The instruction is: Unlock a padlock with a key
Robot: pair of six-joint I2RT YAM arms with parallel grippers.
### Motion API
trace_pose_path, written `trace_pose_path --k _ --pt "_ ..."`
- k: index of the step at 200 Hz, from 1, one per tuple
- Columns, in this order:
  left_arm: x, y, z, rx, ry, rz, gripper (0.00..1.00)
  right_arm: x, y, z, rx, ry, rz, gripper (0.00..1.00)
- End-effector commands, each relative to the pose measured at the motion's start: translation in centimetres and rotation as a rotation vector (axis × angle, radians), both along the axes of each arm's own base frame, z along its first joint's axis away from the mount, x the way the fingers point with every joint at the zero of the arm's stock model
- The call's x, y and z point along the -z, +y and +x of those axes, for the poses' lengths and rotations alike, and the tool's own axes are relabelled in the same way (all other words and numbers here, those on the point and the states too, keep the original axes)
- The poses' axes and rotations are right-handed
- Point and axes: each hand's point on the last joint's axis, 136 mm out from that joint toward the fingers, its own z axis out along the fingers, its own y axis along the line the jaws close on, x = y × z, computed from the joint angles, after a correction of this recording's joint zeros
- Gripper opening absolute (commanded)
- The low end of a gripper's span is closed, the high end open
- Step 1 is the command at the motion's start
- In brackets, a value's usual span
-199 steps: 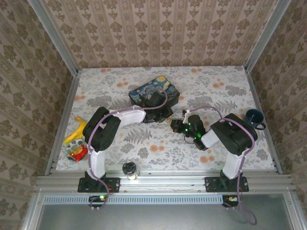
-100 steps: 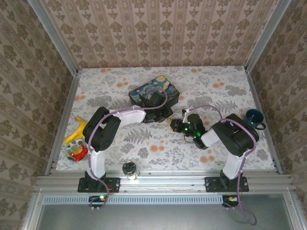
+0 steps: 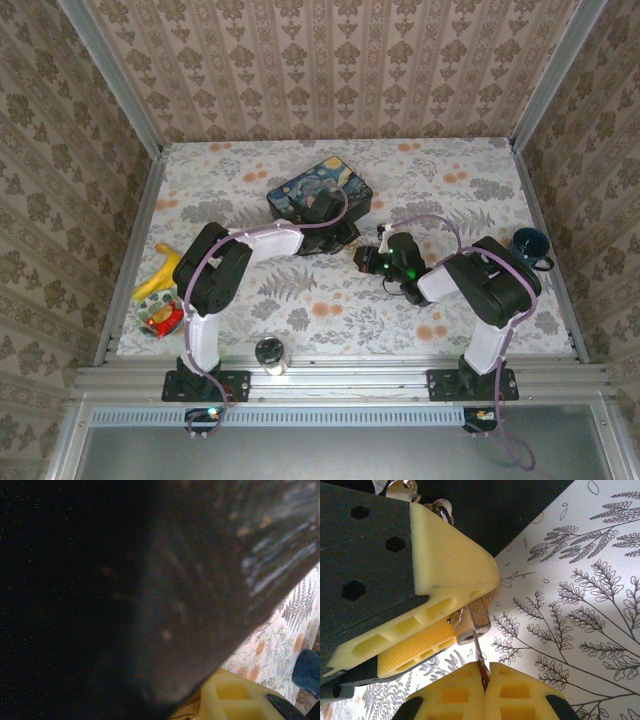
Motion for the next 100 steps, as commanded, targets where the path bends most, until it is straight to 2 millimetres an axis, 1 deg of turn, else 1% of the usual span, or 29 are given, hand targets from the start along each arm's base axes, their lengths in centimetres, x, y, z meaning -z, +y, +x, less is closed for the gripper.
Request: trace_pose_path --k 1,32,58,100 --pt "4.60 -0.58 -5.75 0.058 0.291 -0.005 0.06 -3.01 1.97 0.82 -0.070 -0.081 0.037 0.00" --pt "4.54 -0.80 -5.75 0.066 0.289 -0.008 0.06 -3.10 2.10 0.83 -0.081 -0.079 0.027 0.00" --pt "4.66 -0.94 -5.91 0.069 0.294 -0.009 0.06 -3.55 2.32 0.85 -0.097 -0.088 0.018 0.00" --pt "4.71 -1.02 -5.87 0.070 0.292 -0.011 0.06 -3.68 2.17 0.80 -0.105 -0.087 -0.016 0.00"
